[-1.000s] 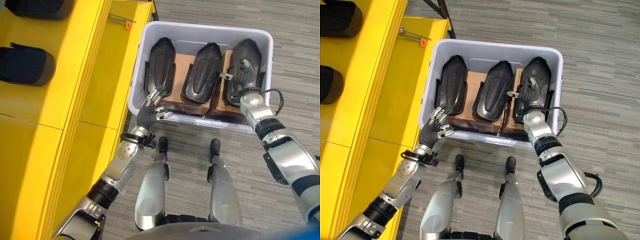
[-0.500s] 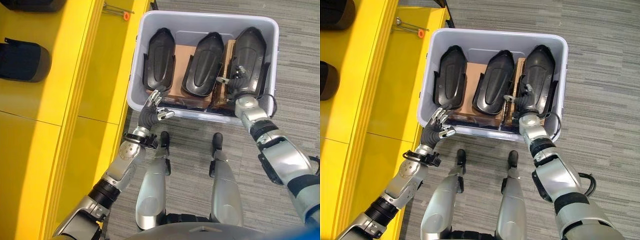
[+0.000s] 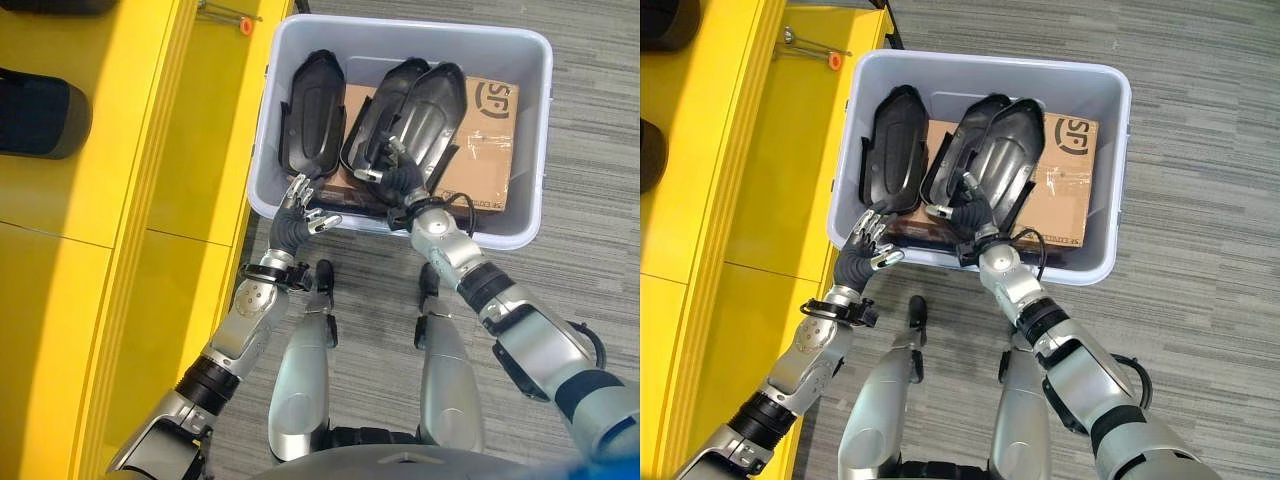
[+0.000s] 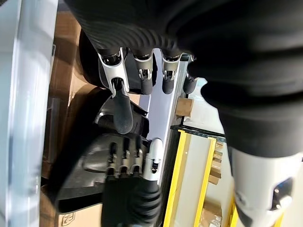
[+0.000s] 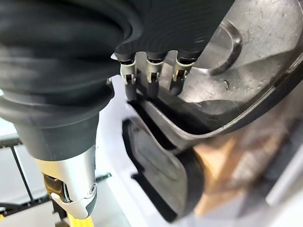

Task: Move parts from the plastic box to the shelf.

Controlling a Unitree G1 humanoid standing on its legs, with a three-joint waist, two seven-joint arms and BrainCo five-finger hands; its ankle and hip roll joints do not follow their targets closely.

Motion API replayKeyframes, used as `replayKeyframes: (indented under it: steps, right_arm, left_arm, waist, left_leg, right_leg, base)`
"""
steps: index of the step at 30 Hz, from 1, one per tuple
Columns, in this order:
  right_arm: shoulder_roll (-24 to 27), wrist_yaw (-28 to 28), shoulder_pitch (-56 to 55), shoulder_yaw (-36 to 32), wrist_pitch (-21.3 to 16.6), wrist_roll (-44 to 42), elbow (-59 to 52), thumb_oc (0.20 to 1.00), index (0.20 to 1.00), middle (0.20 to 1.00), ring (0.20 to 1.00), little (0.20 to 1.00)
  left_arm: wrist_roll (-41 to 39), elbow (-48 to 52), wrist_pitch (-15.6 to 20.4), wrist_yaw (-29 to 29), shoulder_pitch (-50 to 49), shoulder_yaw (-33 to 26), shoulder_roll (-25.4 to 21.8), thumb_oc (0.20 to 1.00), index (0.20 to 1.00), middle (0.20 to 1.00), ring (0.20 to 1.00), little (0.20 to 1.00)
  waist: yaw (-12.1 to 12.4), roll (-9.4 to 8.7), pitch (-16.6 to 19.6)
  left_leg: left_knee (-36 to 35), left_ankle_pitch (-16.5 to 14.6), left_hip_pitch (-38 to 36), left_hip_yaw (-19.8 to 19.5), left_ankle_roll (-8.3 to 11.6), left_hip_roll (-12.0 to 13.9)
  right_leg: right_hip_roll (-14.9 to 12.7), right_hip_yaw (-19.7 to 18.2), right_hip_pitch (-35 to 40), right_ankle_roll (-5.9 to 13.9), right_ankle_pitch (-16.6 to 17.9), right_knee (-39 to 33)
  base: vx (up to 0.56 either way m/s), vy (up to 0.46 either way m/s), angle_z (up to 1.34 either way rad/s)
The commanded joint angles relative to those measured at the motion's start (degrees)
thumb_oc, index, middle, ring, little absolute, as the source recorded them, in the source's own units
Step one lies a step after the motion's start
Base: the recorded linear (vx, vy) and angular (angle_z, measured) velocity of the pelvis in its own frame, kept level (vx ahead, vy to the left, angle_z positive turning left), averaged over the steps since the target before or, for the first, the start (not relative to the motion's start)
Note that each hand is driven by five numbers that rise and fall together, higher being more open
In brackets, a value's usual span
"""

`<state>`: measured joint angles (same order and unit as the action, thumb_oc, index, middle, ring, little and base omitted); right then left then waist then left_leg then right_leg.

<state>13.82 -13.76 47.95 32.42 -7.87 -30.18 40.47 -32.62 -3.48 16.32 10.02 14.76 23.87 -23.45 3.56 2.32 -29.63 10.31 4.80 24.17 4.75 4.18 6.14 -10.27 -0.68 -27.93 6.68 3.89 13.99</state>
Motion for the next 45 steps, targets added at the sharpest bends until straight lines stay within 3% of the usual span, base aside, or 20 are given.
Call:
replayKeyframes:
  steps: [1,12,21,26,34,45]
  right_arm:
    - [0.93,-0.3,1.07,-2.38,-2.35,0.56,-2.97,1.0,1.0,1.0,1.0,1.0]
    - [12.75,-3.58,-4.34,-10.19,-3.64,4.59,-14.53,1.0,1.0,1.0,1.0,1.0]
    - [17.31,-3.31,-9.15,-13.62,-4.55,7.6,-23.29,1.0,1.0,1.0,1.0,1.0]
    - [16.9,-4.24,-11.26,-15.62,-5.27,10.06,-26.74,1.0,1.0,1.0,1.0,1.0]
    - [11.83,-6.66,-9.63,-15.46,-5.47,8.61,-24.01,1.0,1.0,1.0,1.0,1.0]
    - [9.71,-9.56,-7.74,-17.13,-5.78,6.91,-17.41,1.0,1.0,1.0,1.0,1.0]
  left_arm:
    - [0.84,5.32,2.67,0.53,-1.6,-0.79,-1.5,1.0,1.0,1.0,1.0,1.0]
    - [1.55,6.29,2.57,0.21,-3.39,-2.41,-2.24,1.0,1.0,1.0,1.0,1.0]
    - [1.9,6.59,2.24,-0.42,-3.94,-3.26,-2.64,1.0,1.0,1.0,1.0,1.0]
    - [2.34,6.97,2.24,-0.32,-4.33,-3.68,-2.78,1.0,1.0,1.0,1.0,1.0]
    - [2.09,6.95,2.08,0.33,-4.02,-3.12,-2.33,1.0,1.0,1.0,1.0,1.0]
    - [1.8,7.9,2.57,0.95,-4.14,-3.32,-2.96,1.0,1.0,1.0,1.0,1.0]
  waist:
    - [0.71,-1.62,1.38]
    - [-1.18,-3.29,1.27]
    - [-2.4,-4.22,1.68]
    - [-2.63,-4.38,1.98]
    - [-2.11,-4.14,1.97]
    - [-1.42,-3.27,0.79]
  left_leg:
    - [7.96,-5.34,3.59,-2.01,0.07,0.83]
    - [8.53,-6.09,3.25,-1.81,0.12,1.47]
    - [8.63,-5.93,3.7,-1.87,0.19,1.89]
    - [8.5,-6.0,3.67,-2.02,0.16,1.85]
    - [8.85,-5.9,4.48,-2.31,0.08,1.68]
    - [9.72,-6.14,5.73,-2.73,-0.21,1.19]
  right_leg:
    - [-3.04,0.81,0.84,2.01,0.74,0.74]
    - [-2.59,0.66,1.2,2.07,0.35,0.81]
    - [-2.28,0.55,0.66,2.13,0.4,0.98]
    - [-2.22,0.68,0.79,2.19,0.36,0.96]
    - [-2.33,1.02,0.57,2.14,0.39,1.1]
    - [-2.59,1.06,-0.24,2.11,0.4,1.65]
  base:
    - [0.0,0.0,0.0]
    - [0.0,-0.001,0.01]
    - [0.0,0.0,0.0]
    - [0.0,0.0,0.0]
    - [0.0,0.0,0.0]
    - [0.0,0.002,0.01]
